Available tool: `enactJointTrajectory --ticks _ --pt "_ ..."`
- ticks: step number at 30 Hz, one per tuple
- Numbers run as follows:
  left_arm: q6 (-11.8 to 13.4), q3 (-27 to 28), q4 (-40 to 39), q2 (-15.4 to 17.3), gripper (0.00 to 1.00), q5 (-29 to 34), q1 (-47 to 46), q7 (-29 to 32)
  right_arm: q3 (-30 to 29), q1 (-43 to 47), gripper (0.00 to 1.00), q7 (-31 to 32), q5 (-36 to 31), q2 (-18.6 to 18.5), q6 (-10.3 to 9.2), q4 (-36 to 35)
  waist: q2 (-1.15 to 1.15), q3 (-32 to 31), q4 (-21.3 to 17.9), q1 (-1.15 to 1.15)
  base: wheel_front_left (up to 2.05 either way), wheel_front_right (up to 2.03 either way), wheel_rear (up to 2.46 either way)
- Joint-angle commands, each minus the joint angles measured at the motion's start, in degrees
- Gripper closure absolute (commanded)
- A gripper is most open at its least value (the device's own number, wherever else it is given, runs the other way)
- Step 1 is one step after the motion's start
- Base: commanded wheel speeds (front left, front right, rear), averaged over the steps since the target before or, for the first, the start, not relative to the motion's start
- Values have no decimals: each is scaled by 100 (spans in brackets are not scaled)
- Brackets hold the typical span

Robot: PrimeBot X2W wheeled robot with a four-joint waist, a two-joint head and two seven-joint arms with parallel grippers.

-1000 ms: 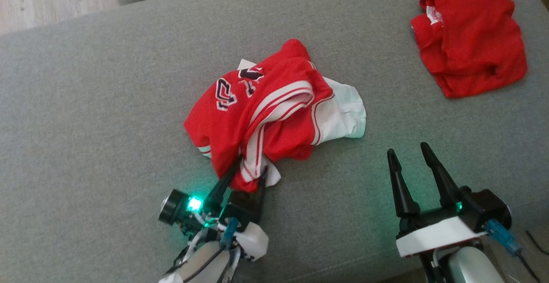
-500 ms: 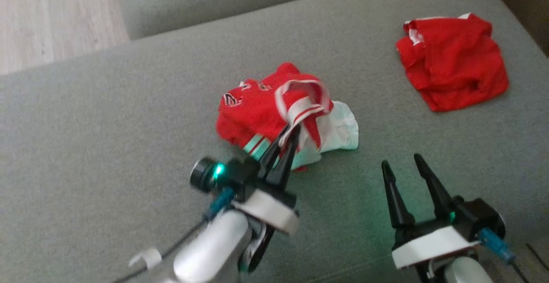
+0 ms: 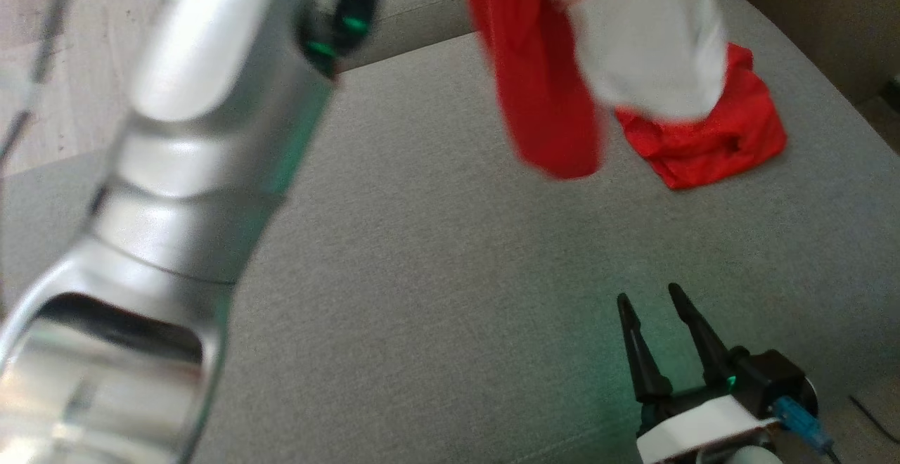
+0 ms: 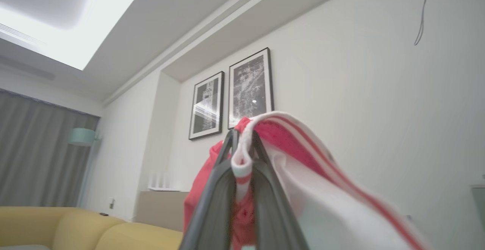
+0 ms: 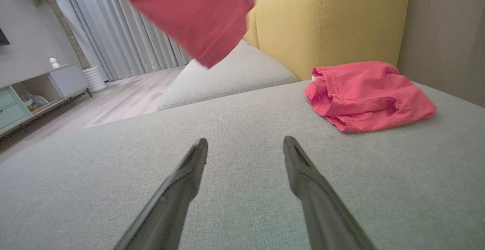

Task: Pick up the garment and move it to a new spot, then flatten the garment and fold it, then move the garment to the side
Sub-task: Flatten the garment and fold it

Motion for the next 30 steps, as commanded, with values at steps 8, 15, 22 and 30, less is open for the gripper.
enactJointTrajectory --ticks 8,15,22,30 --pt "-108 865 774 1210 100 207 2253 -22 -76 -108 0 -15 46 70 37 -292 0 183 383 0 0 0 0" --pt "-222 1337 1149 1324 0 592 3994 -22 -113 -312 0 -15 8 74 37 -330 0 375 542 0 0 0 0" --pt "66 1809 571 1525 0 1257 4448 -22 -161 -279 0 -15 -5 63 37 -344 0 452 635 0 0 0 0" --pt "-588 816 -428 1874 0 2476 3456 398 -4 -423 0 -15 26 71 37 -349 0 818 544 0 0 0 0"
